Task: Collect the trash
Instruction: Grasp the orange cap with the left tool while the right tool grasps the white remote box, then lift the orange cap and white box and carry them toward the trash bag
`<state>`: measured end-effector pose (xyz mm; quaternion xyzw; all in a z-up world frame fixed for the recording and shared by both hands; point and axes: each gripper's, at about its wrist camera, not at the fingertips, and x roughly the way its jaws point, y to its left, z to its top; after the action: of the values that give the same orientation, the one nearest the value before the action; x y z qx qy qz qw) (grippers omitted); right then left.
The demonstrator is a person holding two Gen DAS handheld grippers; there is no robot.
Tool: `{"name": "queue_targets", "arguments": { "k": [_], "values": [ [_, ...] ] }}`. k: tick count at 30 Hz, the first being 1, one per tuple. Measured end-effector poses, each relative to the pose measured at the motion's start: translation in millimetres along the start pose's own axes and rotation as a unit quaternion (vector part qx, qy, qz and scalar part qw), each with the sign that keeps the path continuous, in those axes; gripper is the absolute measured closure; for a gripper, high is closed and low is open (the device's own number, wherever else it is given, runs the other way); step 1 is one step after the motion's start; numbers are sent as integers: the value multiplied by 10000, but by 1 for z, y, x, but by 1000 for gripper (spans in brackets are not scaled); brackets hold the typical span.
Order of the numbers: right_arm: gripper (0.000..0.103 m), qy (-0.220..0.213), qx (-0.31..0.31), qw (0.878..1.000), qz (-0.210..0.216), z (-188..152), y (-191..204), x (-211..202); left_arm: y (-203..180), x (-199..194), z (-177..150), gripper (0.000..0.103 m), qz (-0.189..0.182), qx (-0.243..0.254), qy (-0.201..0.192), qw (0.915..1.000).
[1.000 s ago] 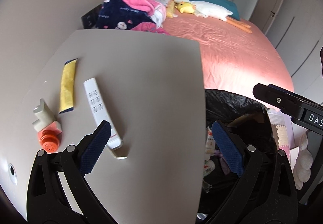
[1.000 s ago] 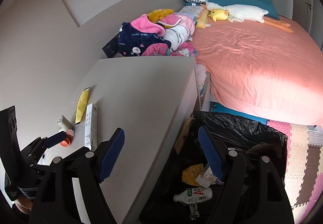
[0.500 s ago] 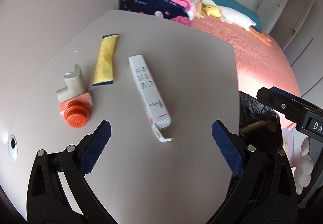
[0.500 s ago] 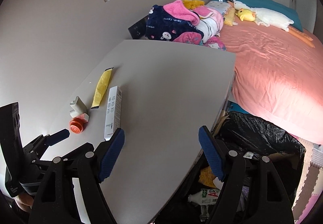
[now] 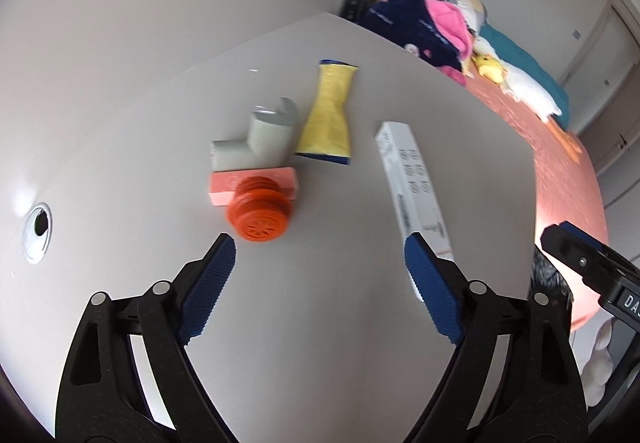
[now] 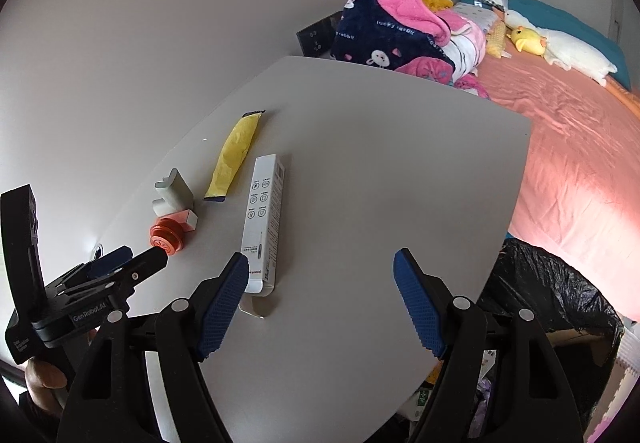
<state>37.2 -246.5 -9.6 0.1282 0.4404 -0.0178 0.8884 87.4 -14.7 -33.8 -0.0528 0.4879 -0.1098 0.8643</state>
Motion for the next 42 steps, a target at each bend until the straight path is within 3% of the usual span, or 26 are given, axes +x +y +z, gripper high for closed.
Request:
{"name": "queue_targets", "arguments": {
  "k": [5,12,15,18,26,28,34,36,42],
  "values": [
    [27,96,-64,9999,20,5,7,16,15,12,3,30,224,-123,45,9997],
    [27,309,-143,9994,27,12,15,41,27,31,5,30,233,-313,241,9989],
    [31,407,-172,9990,28,15,19,54,31,40,6,37,220,-396,338,9984],
    [33,534,-218,9983,40,18,24,67,35,48,7,51,145,-505,451,9976],
    [37,727,-420,9965,-15,23,41,98,39,53,11,53,202,-527,432,9975],
    [40,754,-455,9961,-60,23,44,104,38,54,12,58,176,-486,423,9978],
    [53,810,-698,9941,-196,22,52,116,38,55,13,58,148,-469,402,9980],
    [75,848,-783,9931,-188,21,54,118,38,55,13,58,152,-493,411,9978],
    [76,815,-895,9926,-111,20,56,114,38,48,12,58,70,-512,284,9983]
  ]
}}
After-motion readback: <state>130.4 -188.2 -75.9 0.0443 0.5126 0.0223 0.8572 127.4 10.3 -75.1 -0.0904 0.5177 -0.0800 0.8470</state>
